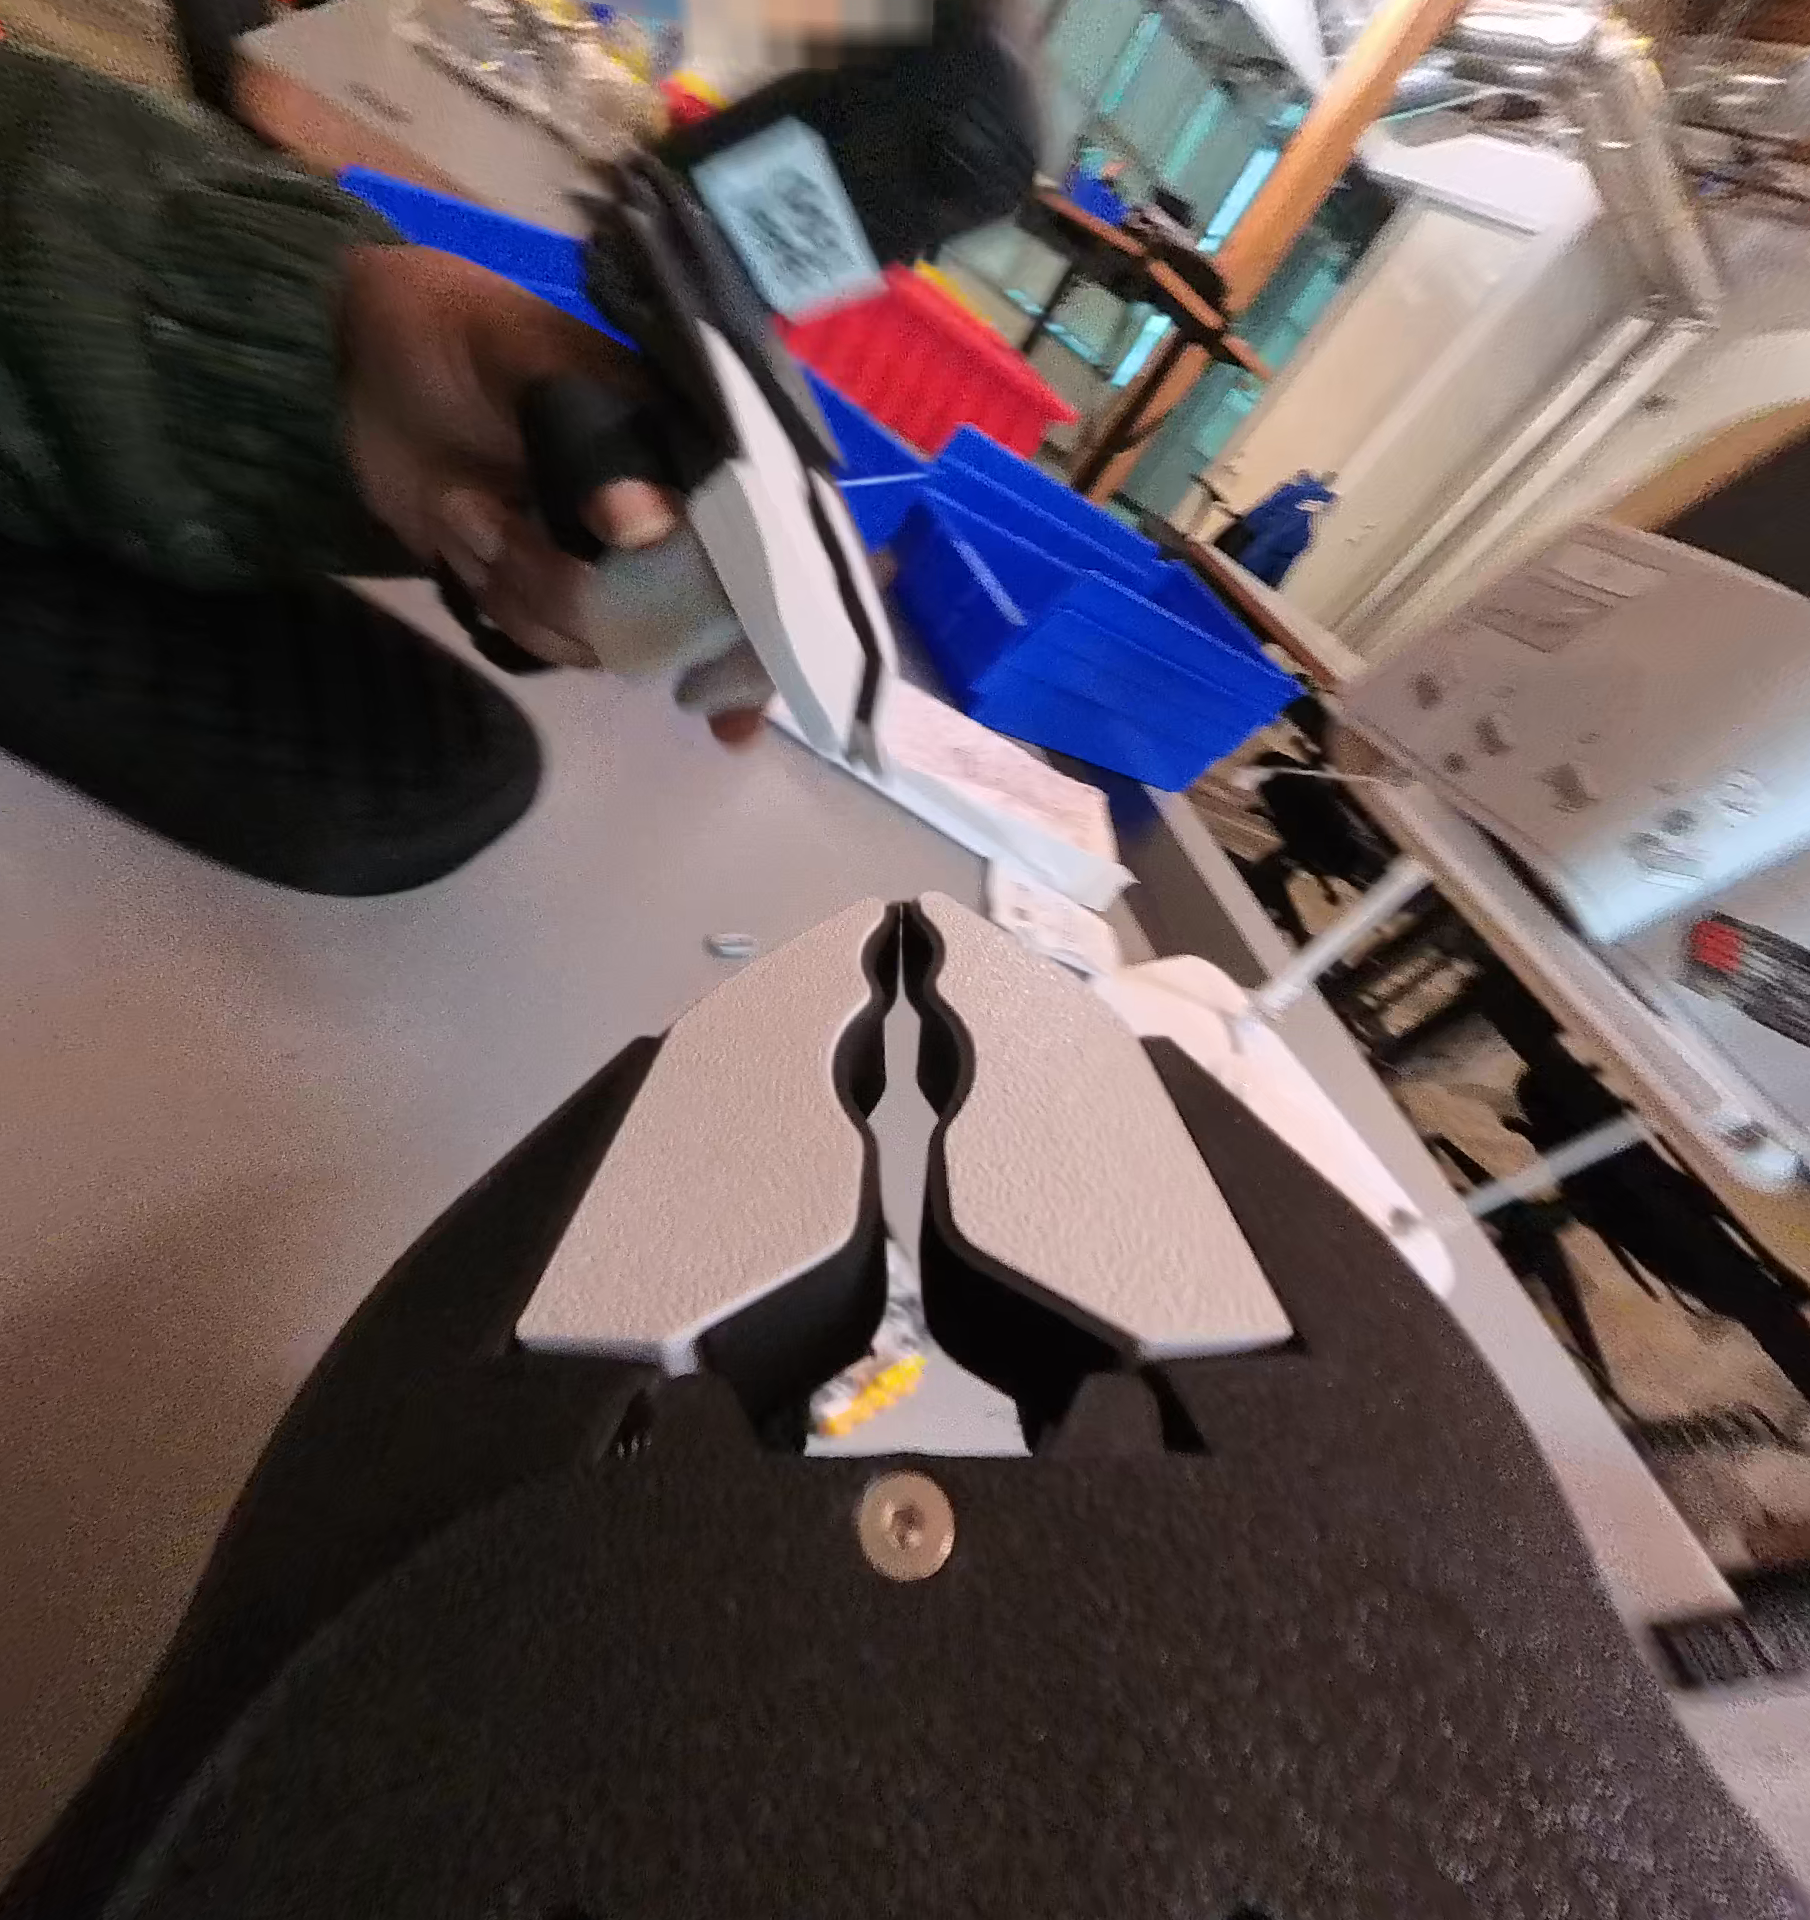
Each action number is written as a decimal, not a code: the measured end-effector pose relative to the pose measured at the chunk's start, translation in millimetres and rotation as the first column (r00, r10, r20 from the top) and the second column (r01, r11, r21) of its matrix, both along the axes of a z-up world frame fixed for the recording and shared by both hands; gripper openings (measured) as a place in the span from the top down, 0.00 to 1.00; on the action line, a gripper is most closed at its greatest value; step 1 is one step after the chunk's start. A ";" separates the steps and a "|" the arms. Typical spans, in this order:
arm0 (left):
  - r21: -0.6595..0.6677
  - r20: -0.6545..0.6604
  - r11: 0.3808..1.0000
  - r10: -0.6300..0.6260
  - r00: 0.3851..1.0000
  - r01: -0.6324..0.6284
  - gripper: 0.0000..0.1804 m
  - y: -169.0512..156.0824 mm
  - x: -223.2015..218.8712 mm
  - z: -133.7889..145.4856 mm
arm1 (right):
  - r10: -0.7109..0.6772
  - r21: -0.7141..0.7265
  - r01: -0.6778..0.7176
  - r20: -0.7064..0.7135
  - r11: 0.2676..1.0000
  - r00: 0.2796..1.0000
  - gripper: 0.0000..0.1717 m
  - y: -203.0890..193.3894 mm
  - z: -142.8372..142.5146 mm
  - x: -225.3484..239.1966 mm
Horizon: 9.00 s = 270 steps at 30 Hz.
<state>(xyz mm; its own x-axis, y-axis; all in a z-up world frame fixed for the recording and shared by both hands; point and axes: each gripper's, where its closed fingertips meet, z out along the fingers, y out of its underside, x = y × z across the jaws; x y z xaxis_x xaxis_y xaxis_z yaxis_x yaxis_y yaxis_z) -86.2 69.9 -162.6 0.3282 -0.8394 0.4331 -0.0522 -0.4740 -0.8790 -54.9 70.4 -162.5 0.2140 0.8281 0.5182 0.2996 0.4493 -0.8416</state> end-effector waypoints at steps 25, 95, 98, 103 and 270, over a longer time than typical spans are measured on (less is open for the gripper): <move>0.557 -0.213 0.303 0.952 0.219 -0.773 0.93 55.6 -287.8 30.5 | -0.382 -0.378 0.490 0.328 0.786 0.864 0.95 116.2 -52.3 155.9; 0.605 -0.205 0.642 0.697 0.687 -0.471 1.00 60.2 -123.5 -2.6 | -0.739 -0.421 0.608 -0.372 0.674 0.561 0.98 334.7 76.2 71.4; 0.604 -0.209 0.644 0.696 0.687 -0.469 1.00 60.7 -123.2 -3.8 | -0.740 -0.411 0.616 -0.370 0.672 0.561 0.98 334.2 72.5 69.7; 0.597 -0.217 0.652 0.692 0.688 -0.467 1.00 62.0 -123.1 -6.9 | -0.740 -0.405 0.619 -0.382 0.673 0.554 0.98 334.0 72.0 68.9; -0.144 0.306 0.874 -0.407 0.861 0.464 0.99 -56.1 49.7 -5.3 | 0.364 -0.296 -0.381 -0.113 0.876 0.925 0.94 -63.2 7.1 35.5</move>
<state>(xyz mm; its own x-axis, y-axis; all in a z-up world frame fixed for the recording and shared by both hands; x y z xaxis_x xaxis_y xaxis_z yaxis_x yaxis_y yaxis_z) -36.5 13.9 -167.9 -0.1973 -0.7518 0.6291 -0.0814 -0.6270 -0.7748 -19.4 7.2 -155.4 -0.1218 0.9675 0.2217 0.1132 0.2355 -0.9653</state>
